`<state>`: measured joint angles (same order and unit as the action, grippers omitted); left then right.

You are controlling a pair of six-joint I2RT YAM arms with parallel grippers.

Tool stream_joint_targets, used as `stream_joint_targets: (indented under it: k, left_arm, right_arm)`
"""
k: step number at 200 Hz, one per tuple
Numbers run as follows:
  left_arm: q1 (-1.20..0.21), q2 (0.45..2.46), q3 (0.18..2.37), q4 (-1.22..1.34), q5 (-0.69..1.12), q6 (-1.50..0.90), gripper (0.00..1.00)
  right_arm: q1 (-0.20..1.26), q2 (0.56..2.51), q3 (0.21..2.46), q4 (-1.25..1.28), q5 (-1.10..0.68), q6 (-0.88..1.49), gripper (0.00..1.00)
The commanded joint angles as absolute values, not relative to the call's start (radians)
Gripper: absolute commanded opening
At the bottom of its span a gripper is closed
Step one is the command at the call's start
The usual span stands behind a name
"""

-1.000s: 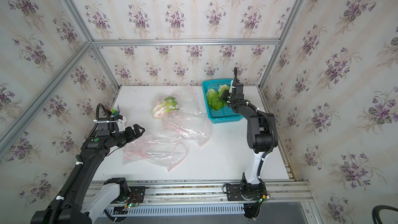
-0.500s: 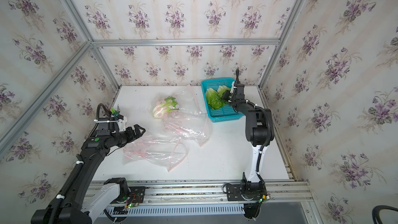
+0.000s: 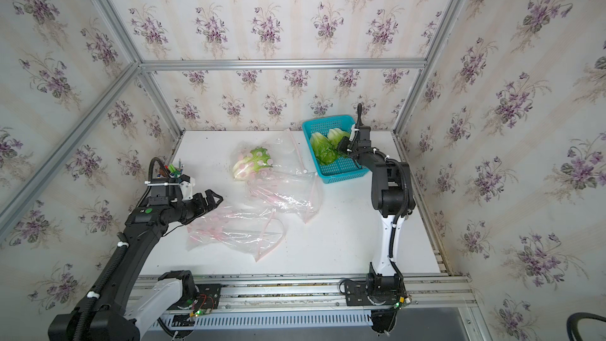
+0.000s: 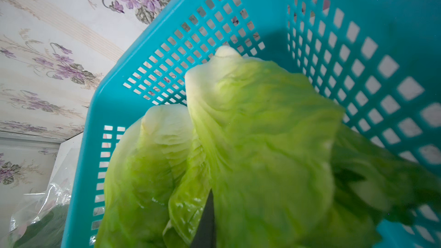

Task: Open the zip-top bag and take out the chinese cabbages
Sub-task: Place the zipper food storage bag at the center of the board.

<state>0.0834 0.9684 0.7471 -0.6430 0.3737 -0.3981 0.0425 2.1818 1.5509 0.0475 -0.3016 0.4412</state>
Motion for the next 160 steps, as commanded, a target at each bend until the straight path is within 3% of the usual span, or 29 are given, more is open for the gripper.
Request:
stream_joint_targets:
  k: [1, 10, 58, 98, 103, 106, 160]
  left_arm:
    - [0.083, 0.964, 0.756, -0.655, 0.395, -0.382, 0.99]
    - [0.083, 0.962, 0.758, -0.657, 0.397, -0.382, 0.99]
    - [0.084, 0.950, 0.767, -0.656, 0.414, -0.390, 0.99]
    - [0.084, 0.930, 0.773, -0.658, 0.428, -0.403, 0.99]
    - [0.084, 0.925, 0.774, -0.658, 0.427, -0.404, 0.99]
    - [0.083, 0.924, 0.776, -0.657, 0.428, -0.405, 0.99]
    - [0.083, 0.942, 0.811, -0.658, 0.481, -0.398, 0.99]
  right_arm:
    - [0.041, 2.194, 1.577, -0.089, -0.285, 0.399, 0.45]
    - [0.042, 2.189, 1.590, -0.103, -0.307, 0.382, 0.53]
    - [0.042, 2.119, 1.602, -0.110, -0.358, 0.323, 0.73]
    - [0.042, 2.099, 1.638, -0.181, -0.391, 0.334, 0.81]
    - [0.043, 2.092, 1.638, -0.191, -0.390, 0.336, 0.93]
    - [0.042, 2.090, 1.638, -0.196, -0.391, 0.336, 0.95]
    - [0.041, 1.964, 1.520, -0.245, -0.338, 0.332, 0.93]
